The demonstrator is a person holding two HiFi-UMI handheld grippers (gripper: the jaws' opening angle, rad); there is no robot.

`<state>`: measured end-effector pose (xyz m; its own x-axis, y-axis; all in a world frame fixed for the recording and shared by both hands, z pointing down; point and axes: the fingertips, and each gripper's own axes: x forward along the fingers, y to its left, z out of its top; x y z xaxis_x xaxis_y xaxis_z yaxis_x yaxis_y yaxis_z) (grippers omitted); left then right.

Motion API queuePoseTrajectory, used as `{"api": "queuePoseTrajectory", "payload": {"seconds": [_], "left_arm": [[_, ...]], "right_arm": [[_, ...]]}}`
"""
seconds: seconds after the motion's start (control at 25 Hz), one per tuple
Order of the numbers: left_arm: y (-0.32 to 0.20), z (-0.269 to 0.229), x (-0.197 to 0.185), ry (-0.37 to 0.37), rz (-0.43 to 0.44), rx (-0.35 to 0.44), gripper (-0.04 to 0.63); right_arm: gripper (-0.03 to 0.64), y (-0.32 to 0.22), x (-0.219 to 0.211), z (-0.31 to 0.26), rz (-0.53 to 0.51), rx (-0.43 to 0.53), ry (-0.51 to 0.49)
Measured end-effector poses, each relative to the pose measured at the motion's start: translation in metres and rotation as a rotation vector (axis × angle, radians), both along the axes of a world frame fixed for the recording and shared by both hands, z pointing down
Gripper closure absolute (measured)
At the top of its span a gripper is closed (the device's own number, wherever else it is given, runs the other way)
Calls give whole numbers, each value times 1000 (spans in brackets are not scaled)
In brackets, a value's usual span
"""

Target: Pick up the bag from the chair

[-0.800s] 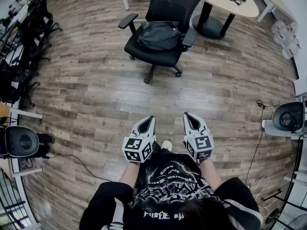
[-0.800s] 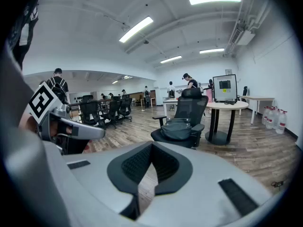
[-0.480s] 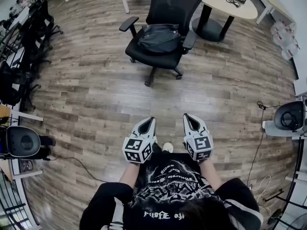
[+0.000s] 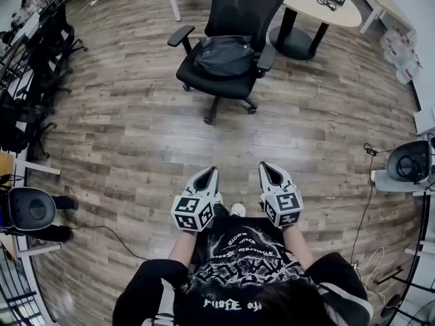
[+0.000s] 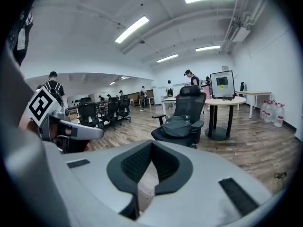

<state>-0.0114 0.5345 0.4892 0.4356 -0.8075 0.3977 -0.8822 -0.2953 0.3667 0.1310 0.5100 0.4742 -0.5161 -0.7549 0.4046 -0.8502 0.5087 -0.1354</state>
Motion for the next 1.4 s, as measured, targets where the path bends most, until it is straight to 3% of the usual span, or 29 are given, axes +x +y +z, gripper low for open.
{"api": "queuePoseTrajectory", "payload": {"seconds": [0.08, 0.16, 0.24, 0.32, 0.44, 0.56, 0.72, 1.04, 1.4], "left_arm": [[-1, 1, -2, 8, 1, -8, 538], [-5, -5, -1, 50, 16, -5, 423], [-10, -13, 0, 54, 40, 15, 353], [-16, -17, -2, 27, 48, 33, 320], [-22, -21, -9, 45, 35, 45, 247], [-30, -28, -11, 68, 51, 63, 140], [-40, -31, -21, 84, 73, 67, 133], [-53, -32, -56, 92, 80, 81, 135], [-69, -28, -83, 35, 145, 91, 135]], "right_arm": [[609, -1, 1, 1, 8, -9, -10], [487, -4, -2, 4, -11, -28, -3], [472, -7, -5, 4, -26, -30, 8], [314, -10, -9, 0, -27, -31, -13], [238, -15, -11, -6, -5, -21, -34], [238, -20, -11, -12, 10, -1, -27], [238, -28, -21, -21, 8, 10, -43], [238, -40, -51, -28, -10, 24, 16], [238, -56, -71, -29, 50, 53, 19]]}}
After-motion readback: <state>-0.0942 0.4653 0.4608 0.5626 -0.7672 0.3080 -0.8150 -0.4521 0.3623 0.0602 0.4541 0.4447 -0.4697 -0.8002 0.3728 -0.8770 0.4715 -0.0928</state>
